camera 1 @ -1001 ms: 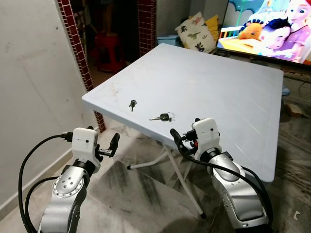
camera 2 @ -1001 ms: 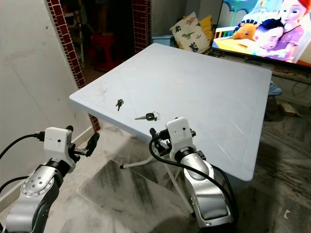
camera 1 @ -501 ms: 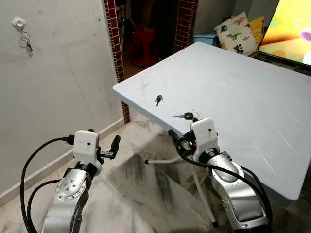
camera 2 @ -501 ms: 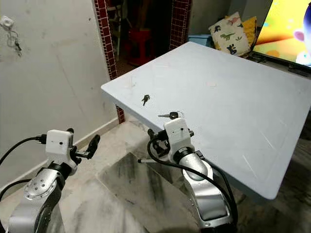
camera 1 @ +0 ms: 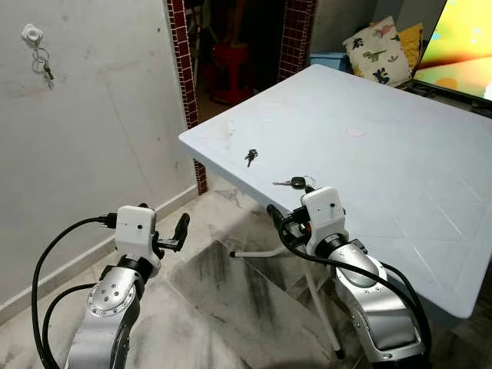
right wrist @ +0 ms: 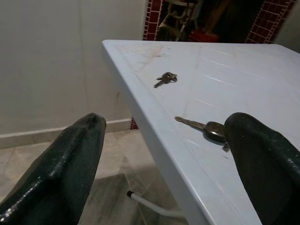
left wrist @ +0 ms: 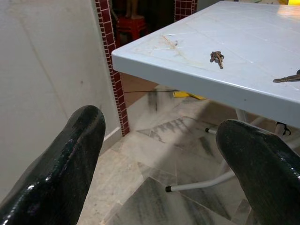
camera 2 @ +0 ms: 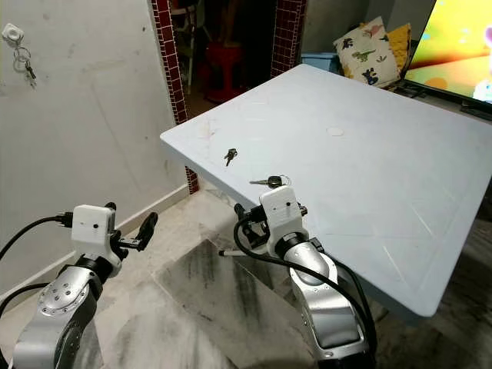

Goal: Hang keys on a hook

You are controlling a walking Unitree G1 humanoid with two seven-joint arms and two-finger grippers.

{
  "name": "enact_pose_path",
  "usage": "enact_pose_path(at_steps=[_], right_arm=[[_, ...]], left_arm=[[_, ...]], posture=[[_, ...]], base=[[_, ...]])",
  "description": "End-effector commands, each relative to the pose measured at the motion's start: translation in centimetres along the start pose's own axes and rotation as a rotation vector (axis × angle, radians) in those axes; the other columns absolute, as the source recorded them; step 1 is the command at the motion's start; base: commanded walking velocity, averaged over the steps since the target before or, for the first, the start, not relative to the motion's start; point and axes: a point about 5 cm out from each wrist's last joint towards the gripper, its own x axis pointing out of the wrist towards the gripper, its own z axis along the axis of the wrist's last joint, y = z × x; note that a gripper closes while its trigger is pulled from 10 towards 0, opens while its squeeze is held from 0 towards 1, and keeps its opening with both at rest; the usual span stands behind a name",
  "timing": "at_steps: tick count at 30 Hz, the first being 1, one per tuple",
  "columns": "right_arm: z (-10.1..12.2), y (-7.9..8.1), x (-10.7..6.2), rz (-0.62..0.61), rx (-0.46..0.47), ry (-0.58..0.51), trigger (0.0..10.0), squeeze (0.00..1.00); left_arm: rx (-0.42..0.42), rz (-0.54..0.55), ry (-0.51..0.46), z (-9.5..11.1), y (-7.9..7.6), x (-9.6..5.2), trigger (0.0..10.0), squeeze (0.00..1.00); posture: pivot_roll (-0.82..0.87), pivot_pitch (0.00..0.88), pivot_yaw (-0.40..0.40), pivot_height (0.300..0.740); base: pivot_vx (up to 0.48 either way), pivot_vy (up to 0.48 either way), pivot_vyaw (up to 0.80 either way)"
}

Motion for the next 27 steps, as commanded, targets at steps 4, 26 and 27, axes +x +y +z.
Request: enact_pose_path(at_steps=[4,26,27], right_arm=[[0.12,-0.12,-0.07,-0.002,-0.004,-0.007,10.0,0.0],[0.16,-0.17,0.06,-0.008,0.002,-0.011,10.0,0.0],[0.16,-0.19,0.06,-0.008,0.002,-0.01,10.0,0.0]], left_arm=[[0.001,0.014,-0.003,0.05,0.15,-0.08,10.0,0.0],[-0.032,0.03,-0.028,0.39,0.41,0.09,10.0,0.0],[-0.031,0.027,-0.032,0.43,0.38,0.07,10.0,0.0]], posture=[[0.07,0.0,0.016,0.74],[0.07,0.0,0.016,0.74],[0.07,0.0,0.016,0.74]], base=[[0.0,-0.317,0.0],[0.0,-0.024,0.0],[0.0,0.0,0.0]])
